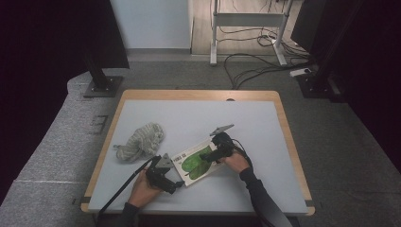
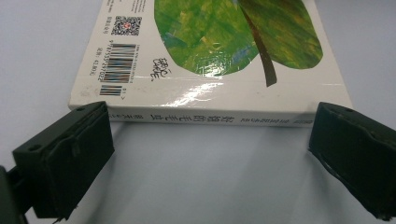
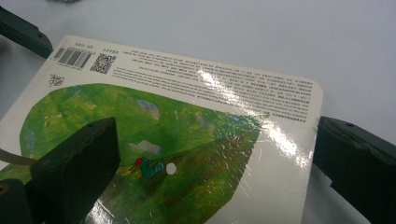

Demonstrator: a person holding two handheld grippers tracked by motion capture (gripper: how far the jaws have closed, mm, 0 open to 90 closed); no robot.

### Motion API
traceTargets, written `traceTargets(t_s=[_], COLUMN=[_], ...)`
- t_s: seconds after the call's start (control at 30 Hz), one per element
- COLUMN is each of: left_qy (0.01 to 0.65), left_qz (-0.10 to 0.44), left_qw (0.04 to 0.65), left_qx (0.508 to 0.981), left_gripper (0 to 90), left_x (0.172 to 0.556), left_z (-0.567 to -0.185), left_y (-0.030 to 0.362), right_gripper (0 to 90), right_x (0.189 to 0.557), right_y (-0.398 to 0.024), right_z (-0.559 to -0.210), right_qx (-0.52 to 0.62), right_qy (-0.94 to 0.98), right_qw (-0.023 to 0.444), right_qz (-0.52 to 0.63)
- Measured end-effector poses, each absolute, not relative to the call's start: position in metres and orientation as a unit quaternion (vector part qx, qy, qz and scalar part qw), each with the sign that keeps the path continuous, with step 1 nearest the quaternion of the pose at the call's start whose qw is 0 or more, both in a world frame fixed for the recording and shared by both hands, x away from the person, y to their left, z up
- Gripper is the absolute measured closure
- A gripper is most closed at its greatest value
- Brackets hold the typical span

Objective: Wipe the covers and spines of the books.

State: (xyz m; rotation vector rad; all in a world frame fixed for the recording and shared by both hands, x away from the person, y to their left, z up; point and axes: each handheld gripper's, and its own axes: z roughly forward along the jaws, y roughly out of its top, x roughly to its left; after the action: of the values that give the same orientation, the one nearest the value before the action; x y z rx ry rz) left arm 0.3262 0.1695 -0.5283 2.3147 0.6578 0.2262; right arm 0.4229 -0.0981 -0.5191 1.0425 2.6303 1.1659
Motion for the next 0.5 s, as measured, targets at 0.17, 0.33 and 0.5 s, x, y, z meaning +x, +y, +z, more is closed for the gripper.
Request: traceTargets(t_s=[0.17,0.33,0.5], left_qy=[0.254,0.255,0.255], left_qz=[0.087,0.087,0.087], left_qw=[0.355,0.355,0.355], left_qx=[0.895,0.895,0.895], left_gripper=[0.0,0.0,0.0], left_x=[0.326,0.326,0.326], left_z=[-0.528,-0.528,-0.528], left_y=[0.17,0.169,0.17], right_gripper=[0.1,0.3,0.3], right_x=[0.419,0.415,0.41], right_y=[-0.098,-0.1,-0.104], right_z=[-0.508,-0.498,-0.495], right_qx=[0.339,0.335,0.331], right_qy=[0.854,0.849,0.85], right_qw=[0.049,0.053,0.052], right_qz=[0.392,0.406,0.406])
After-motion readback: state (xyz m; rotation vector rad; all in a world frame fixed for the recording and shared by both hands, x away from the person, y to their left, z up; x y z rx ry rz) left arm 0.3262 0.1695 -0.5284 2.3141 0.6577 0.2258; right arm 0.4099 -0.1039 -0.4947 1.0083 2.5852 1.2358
